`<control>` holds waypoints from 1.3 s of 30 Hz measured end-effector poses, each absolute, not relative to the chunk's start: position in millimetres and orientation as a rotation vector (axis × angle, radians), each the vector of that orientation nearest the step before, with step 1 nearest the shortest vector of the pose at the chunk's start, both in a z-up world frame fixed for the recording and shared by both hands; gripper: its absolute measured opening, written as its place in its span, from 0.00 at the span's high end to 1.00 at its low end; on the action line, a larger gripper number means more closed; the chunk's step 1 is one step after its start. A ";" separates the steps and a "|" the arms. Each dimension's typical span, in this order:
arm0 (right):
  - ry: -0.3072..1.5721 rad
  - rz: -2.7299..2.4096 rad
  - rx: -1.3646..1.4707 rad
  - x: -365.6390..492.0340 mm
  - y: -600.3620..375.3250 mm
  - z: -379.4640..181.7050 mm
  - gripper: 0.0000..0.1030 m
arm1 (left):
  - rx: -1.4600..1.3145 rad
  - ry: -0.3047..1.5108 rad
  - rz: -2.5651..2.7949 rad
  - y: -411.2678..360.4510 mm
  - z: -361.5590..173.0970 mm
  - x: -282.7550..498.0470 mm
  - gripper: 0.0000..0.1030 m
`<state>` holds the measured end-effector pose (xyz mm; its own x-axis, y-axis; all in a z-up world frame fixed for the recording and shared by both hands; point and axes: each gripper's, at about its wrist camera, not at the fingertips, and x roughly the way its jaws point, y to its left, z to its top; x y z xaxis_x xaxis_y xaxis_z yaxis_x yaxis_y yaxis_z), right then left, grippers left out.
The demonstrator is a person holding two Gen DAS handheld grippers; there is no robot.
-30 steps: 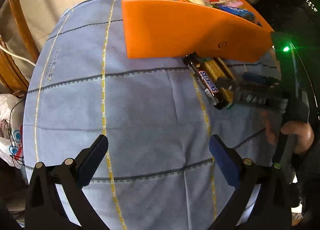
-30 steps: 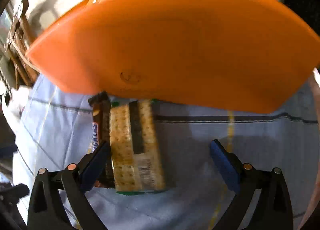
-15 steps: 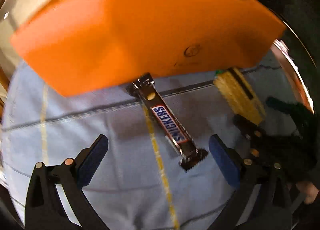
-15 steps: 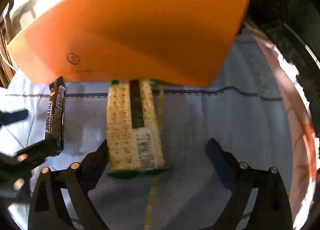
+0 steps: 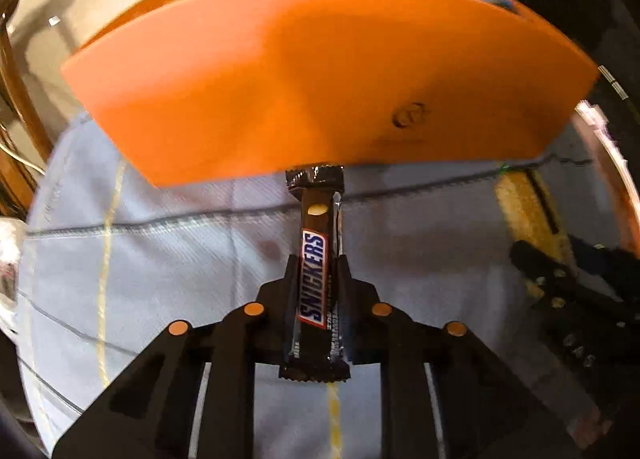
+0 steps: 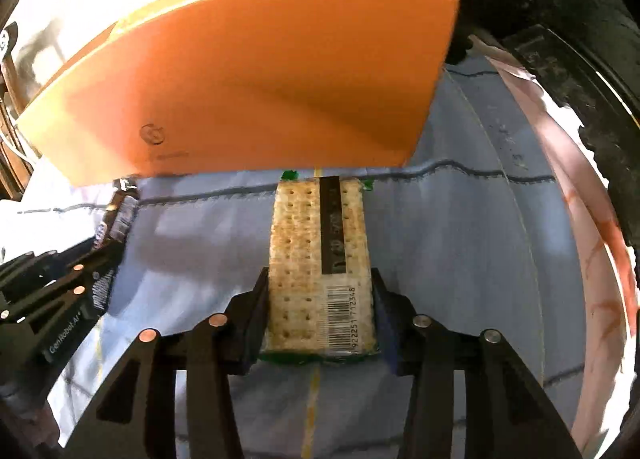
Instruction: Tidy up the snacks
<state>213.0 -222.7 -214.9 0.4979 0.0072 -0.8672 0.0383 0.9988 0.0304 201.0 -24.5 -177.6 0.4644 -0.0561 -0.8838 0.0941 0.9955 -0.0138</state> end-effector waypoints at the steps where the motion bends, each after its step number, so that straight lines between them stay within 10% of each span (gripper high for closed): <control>1: 1.046 -0.022 0.057 208.2 -223.4 -210.5 0.55 | -0.003 1.088 -0.108 -19.7 -172.0 196.1 0.83; 21: 0.818 0.014 0.091 296.0 -251.4 -35.9 0.53 | 0.058 0.825 -0.083 4.3 23.8 259.6 0.83; 22: 0.823 0.032 0.085 303.7 -246.1 -35.1 0.41 | 0.078 0.824 -0.086 2.9 25.1 265.8 0.74; 23: 0.826 0.043 0.076 307.7 -243.1 -37.7 0.03 | 0.093 0.817 -0.076 1.4 26.6 271.7 0.53; 24: 0.825 0.021 0.046 311.6 -239.1 -40.2 0.04 | 0.107 0.803 -0.042 2.0 27.7 272.3 0.08; 39: 0.832 0.047 0.056 282.0 -223.7 -24.5 0.03 | 0.143 0.776 -0.059 -26.1 6.5 243.8 0.04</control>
